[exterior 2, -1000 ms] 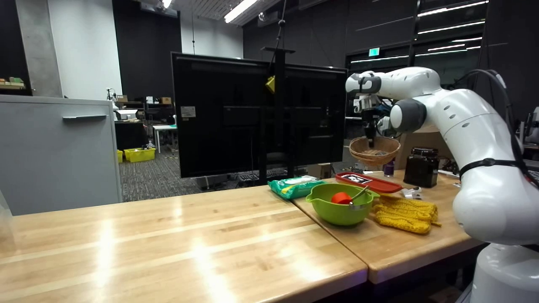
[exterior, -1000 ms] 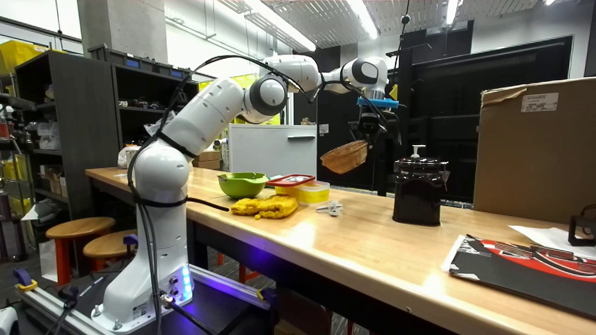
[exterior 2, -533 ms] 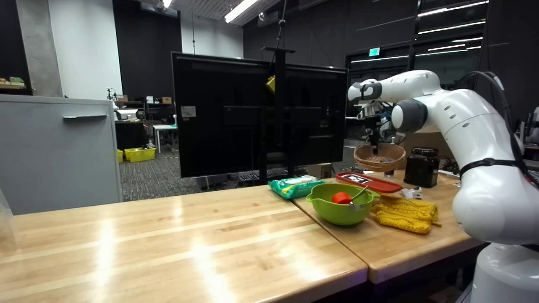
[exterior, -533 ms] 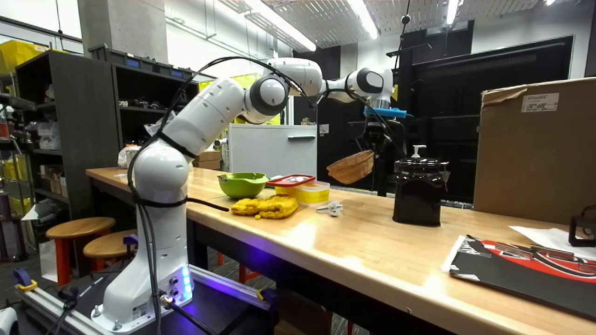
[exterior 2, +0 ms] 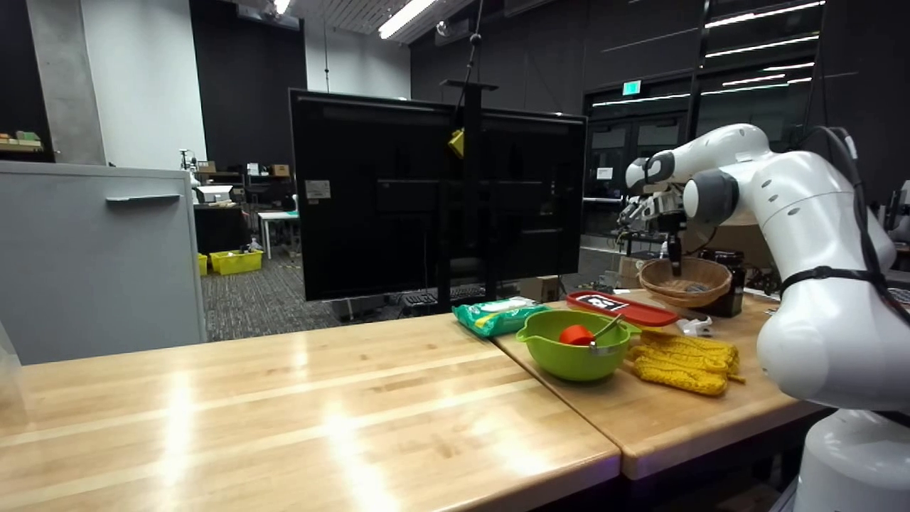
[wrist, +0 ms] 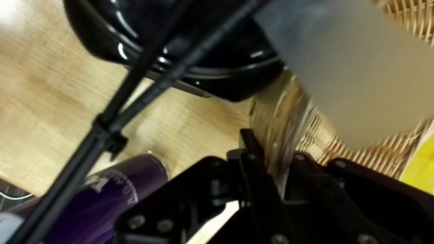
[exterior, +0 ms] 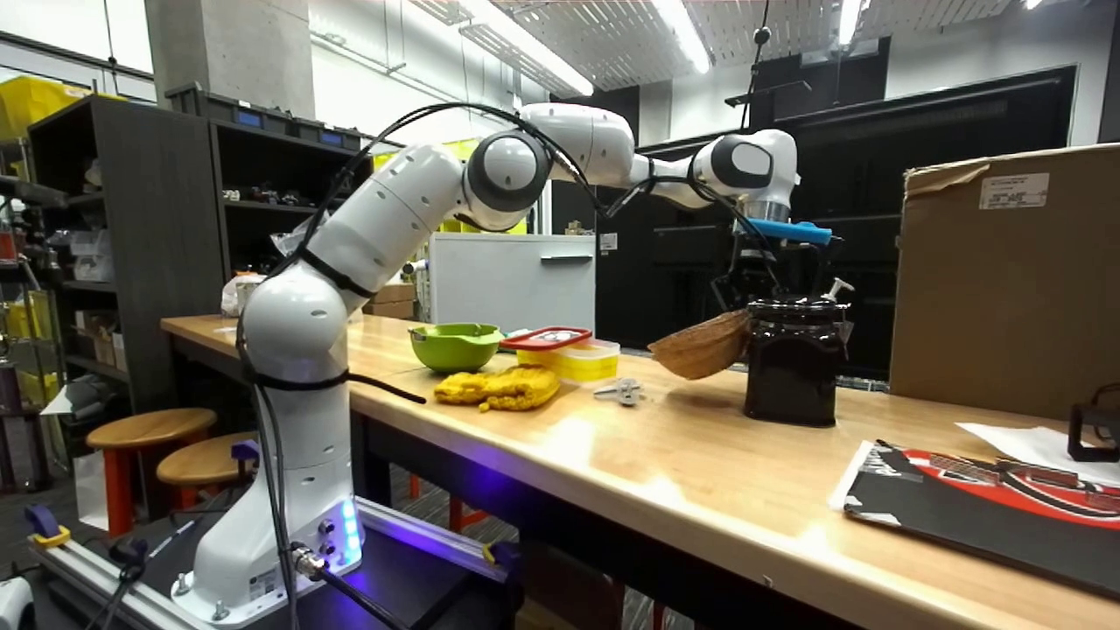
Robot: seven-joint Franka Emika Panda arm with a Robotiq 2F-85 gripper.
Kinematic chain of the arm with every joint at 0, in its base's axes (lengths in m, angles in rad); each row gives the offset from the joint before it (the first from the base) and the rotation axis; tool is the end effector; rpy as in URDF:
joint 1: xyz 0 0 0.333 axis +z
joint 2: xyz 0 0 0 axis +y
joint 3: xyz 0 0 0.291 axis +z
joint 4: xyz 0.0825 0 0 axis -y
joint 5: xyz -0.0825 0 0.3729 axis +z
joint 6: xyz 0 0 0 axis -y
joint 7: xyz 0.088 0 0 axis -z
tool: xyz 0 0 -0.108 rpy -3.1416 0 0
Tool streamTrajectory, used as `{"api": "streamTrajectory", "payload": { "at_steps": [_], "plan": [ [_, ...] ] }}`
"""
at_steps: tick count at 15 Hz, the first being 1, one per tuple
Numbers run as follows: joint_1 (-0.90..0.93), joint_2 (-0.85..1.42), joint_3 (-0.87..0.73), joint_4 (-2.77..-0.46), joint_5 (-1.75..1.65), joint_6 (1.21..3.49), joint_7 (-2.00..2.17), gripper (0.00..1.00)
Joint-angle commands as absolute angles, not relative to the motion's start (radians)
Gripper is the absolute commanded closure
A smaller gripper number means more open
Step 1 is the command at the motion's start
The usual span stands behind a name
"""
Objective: Move the brown baskets to the right
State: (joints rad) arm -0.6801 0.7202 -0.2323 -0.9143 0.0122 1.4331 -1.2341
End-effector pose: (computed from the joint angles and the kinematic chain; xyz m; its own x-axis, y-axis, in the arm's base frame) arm 0.4688 -0.5128 0.4404 0.9123 0.3612 -0.1930 0.3415 -0.9311 -0.1283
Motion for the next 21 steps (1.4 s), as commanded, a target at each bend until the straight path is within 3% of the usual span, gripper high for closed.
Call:
{"api": "streamTrajectory", "payload": {
  "at_steps": [1, 5, 6, 7, 16, 17, 18, 21],
  "plan": [
    [-0.719, 0.69, -0.247, -0.974, -0.006, 1.446, -1.309, 0.97],
    [-0.769, 0.698, -0.261, -0.98, -0.006, 1.456, -1.364, 0.97],
    [-0.783, 0.7, -0.267, -0.979, -0.007, 1.456, -1.38, 0.73],
    [-0.797, 0.701, -0.271, -0.982, -0.007, 1.463, -1.391, 0.61],
    [-1.008, 0.772, -0.311, -0.901, 0.001, 1.546, -1.603, 0.04],
    [-1.038, 0.781, -0.314, -0.887, 0.004, 1.573, -1.633, 0.01],
    [-0.891, 0.644, -0.297, -1.055, -0.02, 1.605, -1.5, 0.0],
    [-0.863, 0.609, -0.279, -1.086, -0.033, 1.717, -1.525, 0.0]
  ]
}}
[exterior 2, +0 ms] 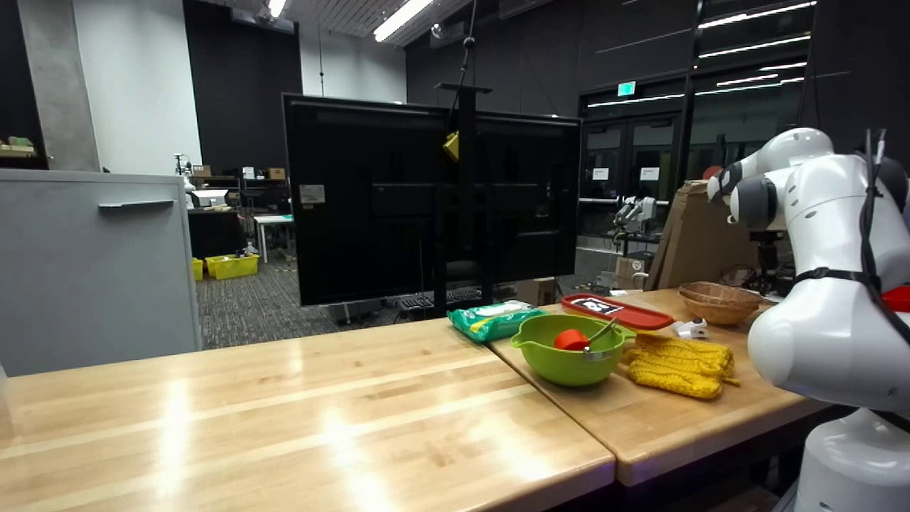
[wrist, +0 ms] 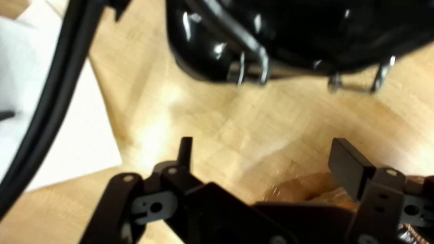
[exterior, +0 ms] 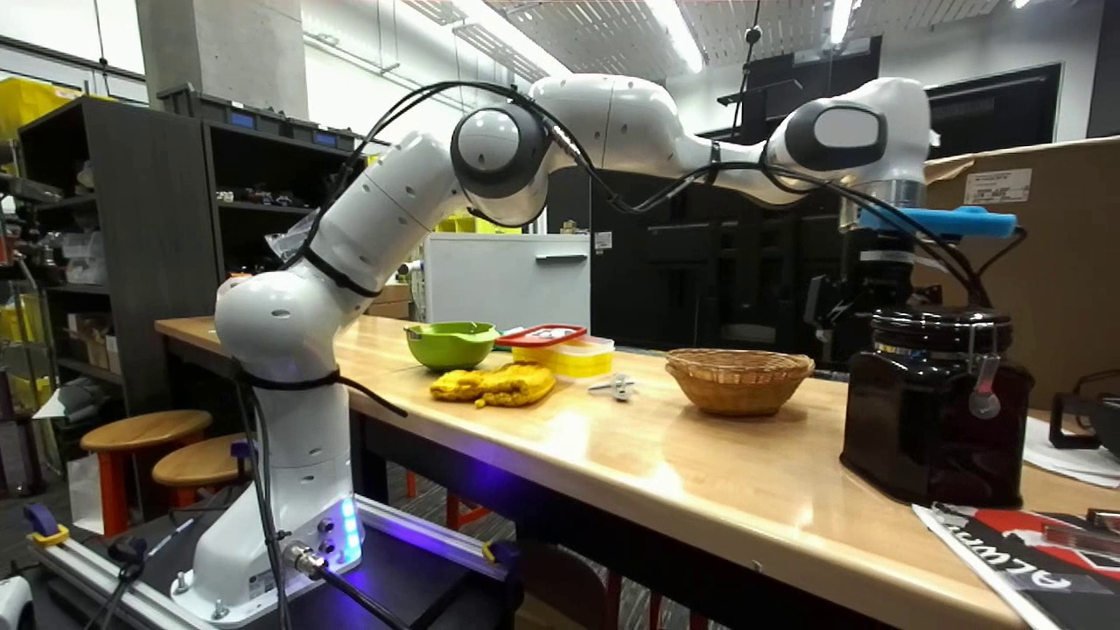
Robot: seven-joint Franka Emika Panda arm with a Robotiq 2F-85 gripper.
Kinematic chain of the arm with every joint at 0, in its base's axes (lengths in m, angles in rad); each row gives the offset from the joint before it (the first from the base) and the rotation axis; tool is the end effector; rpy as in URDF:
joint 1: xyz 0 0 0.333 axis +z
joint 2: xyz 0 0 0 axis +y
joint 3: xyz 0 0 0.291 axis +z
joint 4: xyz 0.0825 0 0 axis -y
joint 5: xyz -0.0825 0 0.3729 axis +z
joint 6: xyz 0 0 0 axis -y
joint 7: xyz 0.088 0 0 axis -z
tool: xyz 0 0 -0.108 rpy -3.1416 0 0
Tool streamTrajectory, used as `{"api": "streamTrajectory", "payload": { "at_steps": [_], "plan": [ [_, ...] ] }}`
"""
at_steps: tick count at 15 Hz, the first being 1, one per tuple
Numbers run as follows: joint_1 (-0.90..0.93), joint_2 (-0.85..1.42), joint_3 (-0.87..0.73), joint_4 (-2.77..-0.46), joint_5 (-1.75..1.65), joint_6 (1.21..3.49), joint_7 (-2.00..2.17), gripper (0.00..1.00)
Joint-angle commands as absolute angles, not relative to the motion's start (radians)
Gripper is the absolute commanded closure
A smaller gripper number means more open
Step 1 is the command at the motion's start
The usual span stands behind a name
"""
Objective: Move the brown baskets to the right
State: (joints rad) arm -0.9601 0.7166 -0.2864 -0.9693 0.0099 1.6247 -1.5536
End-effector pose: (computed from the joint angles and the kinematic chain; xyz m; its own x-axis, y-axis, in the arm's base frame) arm 0.2914 -0.6505 0.4368 0.9163 0.3594 -0.1765 0.3587 -0.9327 -0.0368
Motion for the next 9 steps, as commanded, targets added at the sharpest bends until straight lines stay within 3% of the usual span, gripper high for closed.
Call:
{"api": "streamTrajectory", "payload": {
  "at_steps": [1, 9],
  "plan": [
    [-0.835, 0.593, -0.274, -1.093, -0.038, 1.742, -1.537, 0.0],
    [-0.553, 0.417, -0.25, -1.113, -0.063, 1.717, -1.342, 0.0]
  ]
}}
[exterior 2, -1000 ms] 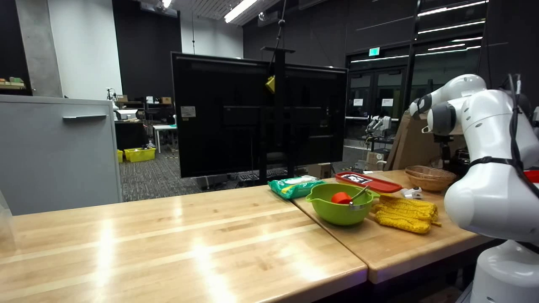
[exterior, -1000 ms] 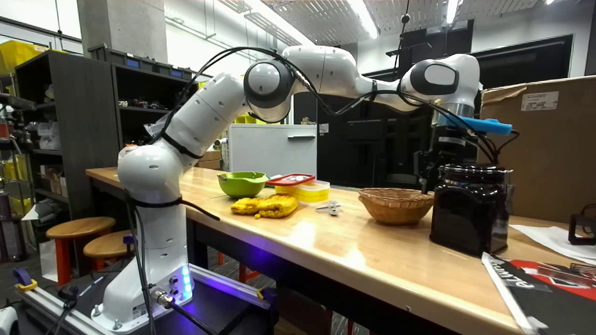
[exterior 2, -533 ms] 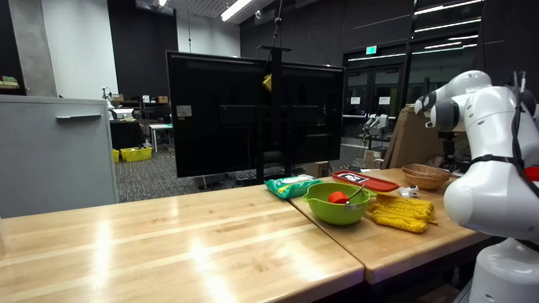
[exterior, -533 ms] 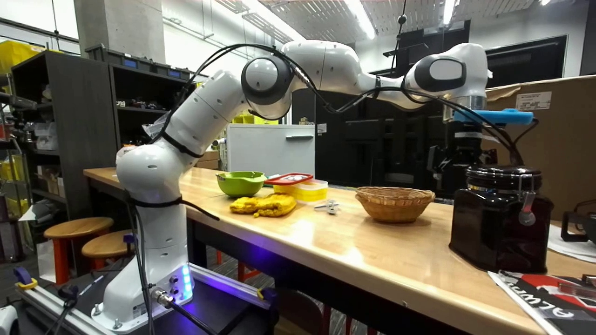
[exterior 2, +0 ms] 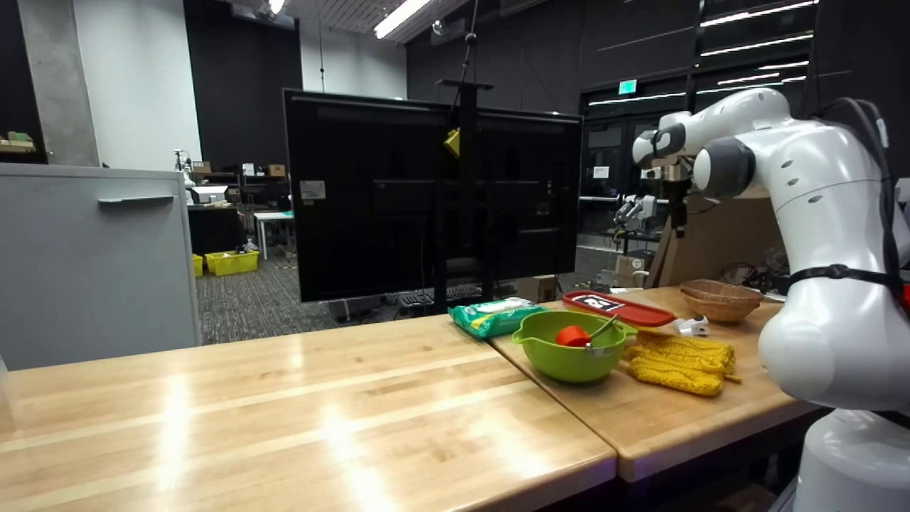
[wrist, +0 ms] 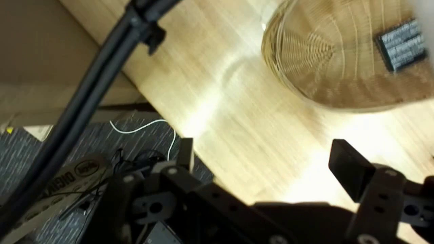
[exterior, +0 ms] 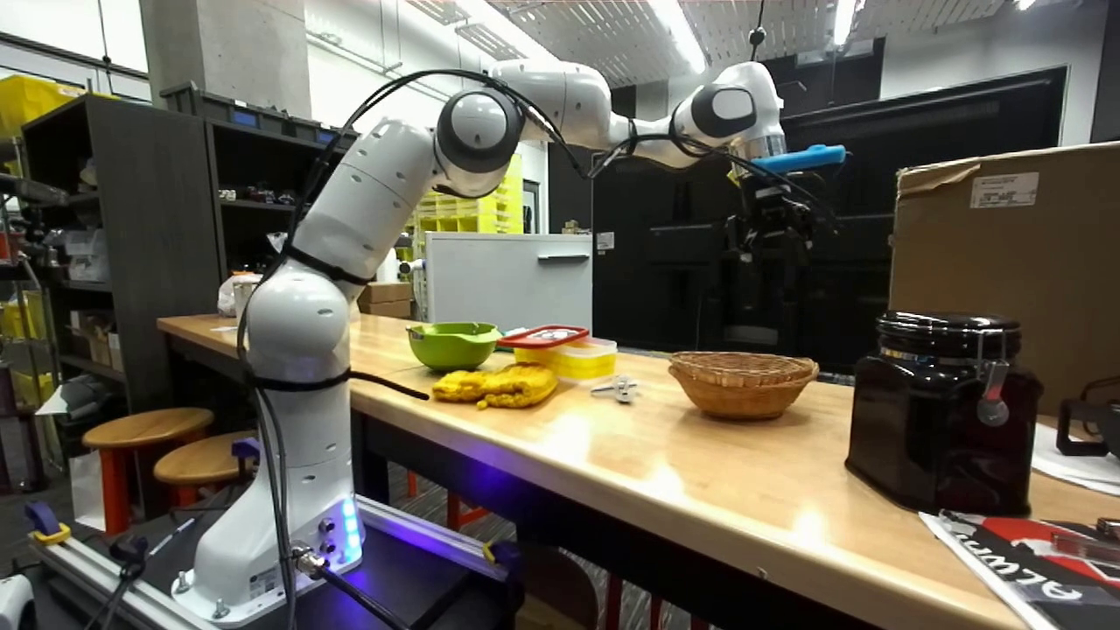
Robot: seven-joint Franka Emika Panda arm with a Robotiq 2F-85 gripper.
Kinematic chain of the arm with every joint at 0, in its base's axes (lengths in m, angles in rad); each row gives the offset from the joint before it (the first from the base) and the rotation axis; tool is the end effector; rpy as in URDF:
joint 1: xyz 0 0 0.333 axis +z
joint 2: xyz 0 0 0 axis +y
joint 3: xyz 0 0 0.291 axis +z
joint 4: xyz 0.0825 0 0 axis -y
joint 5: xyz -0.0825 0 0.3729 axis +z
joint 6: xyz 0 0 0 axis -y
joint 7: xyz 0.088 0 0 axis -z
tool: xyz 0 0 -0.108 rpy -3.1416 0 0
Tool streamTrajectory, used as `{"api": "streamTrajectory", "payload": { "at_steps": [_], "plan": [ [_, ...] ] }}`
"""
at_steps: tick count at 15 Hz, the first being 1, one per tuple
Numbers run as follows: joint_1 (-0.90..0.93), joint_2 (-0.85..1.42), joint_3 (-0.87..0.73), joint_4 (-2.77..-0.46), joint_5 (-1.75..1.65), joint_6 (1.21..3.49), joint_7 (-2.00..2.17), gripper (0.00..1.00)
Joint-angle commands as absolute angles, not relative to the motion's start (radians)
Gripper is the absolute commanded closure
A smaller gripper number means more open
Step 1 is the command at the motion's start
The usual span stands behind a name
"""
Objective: Move the brown baskets to the right
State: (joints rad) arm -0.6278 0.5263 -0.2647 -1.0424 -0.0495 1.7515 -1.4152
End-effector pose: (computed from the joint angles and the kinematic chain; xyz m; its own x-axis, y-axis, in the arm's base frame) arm 0.4712 -0.5090 0.5457 0.8391 0.5234 -0.1481 0.5439 -0.8100 0.2193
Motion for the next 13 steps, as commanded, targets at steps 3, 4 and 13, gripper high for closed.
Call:
{"api": "streamTrajectory", "payload": {
  "at_steps": [3, 4, 13],
  "plan": [
    [-0.47, 0.34, -0.224, -1.109, -0.05, 1.591, -1.265, 0.0],
    [-0.443, 0.313, -0.214, -1.111, -0.048, 1.542, -1.237, 0.0],
    [-0.336, 0.242, -0.166, -1.069, -0.047, 1.341, -1.151, 0.0]
  ]
}}
